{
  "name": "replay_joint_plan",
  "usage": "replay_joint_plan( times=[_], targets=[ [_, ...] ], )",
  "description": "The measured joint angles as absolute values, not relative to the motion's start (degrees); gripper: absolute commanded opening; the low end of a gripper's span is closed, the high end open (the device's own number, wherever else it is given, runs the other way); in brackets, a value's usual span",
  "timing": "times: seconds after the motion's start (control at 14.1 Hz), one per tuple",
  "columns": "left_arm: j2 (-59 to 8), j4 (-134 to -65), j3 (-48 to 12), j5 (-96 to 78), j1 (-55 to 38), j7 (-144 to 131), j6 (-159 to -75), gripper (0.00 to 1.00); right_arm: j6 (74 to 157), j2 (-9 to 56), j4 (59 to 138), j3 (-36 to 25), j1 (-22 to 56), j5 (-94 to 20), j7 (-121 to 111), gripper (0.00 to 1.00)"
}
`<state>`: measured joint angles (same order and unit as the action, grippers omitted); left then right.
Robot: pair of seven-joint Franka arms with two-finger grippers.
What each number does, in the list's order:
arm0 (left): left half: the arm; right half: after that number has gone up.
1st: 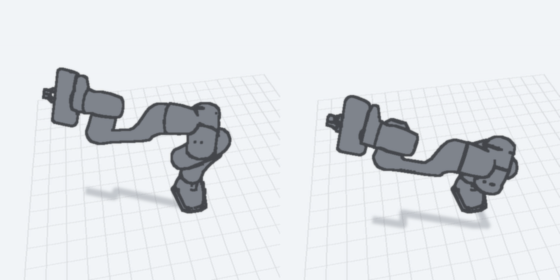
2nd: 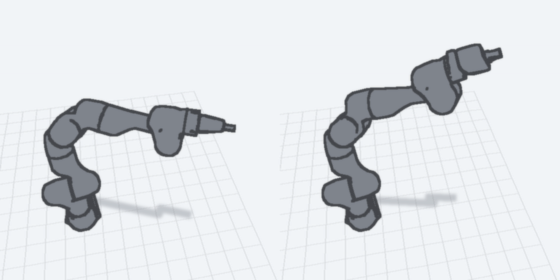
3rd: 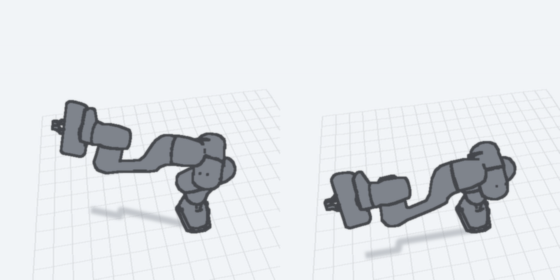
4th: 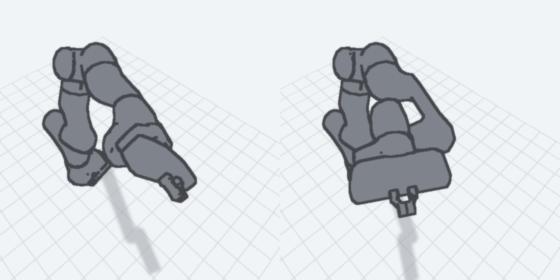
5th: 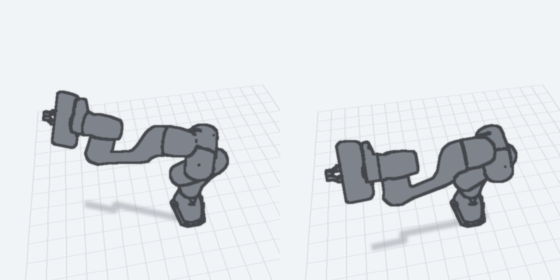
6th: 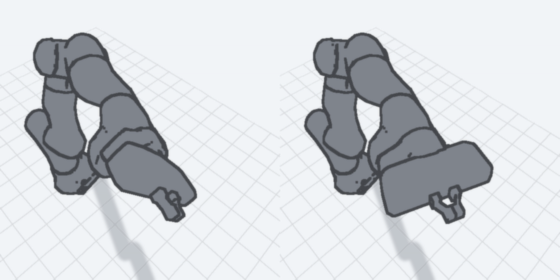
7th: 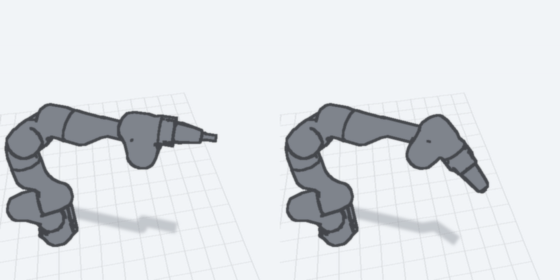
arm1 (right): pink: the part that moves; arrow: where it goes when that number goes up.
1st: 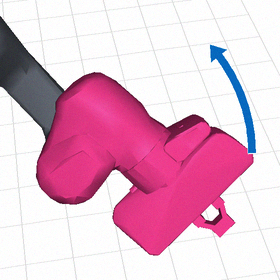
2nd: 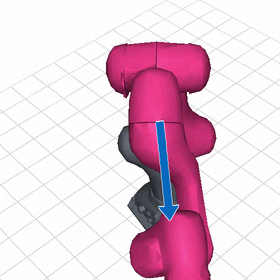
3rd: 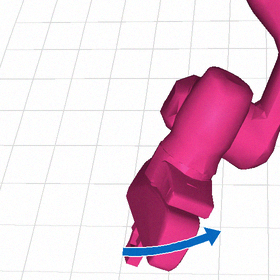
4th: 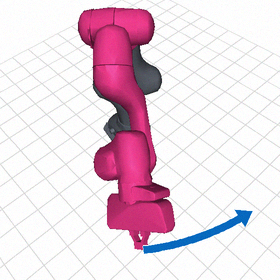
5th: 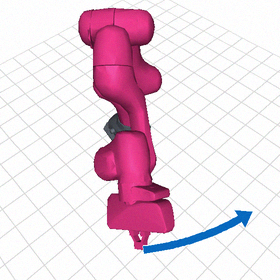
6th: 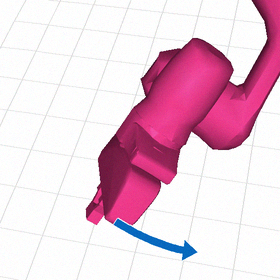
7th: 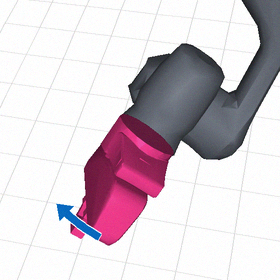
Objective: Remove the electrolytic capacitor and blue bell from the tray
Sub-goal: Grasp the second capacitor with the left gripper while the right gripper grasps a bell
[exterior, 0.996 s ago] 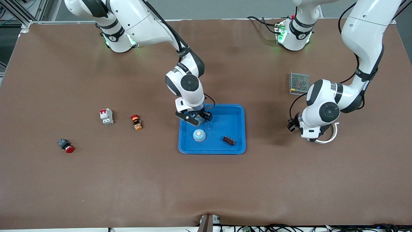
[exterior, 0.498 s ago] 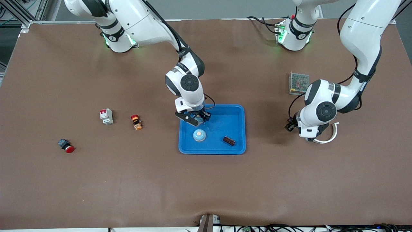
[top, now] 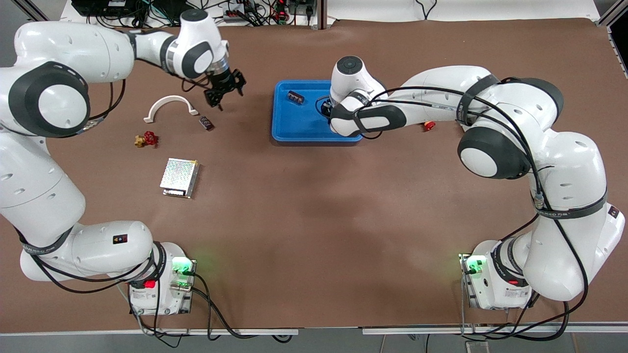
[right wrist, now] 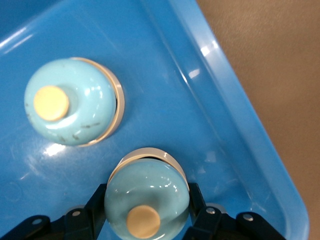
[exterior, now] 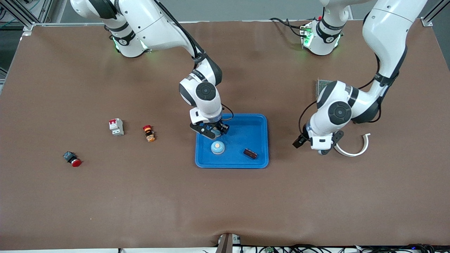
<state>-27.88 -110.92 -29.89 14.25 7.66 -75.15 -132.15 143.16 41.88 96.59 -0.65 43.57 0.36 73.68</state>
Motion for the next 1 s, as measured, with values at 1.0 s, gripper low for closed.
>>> replay_joint_plan(
  times=[1.0],
  targets=[
    [-46.2,-86.1,-24.0,14.2,-12.7,-96.0,-132.4,0.64,131.3,41.1,88.1,-0.9,38.4,0.4,67.6,0.00]
  ],
)
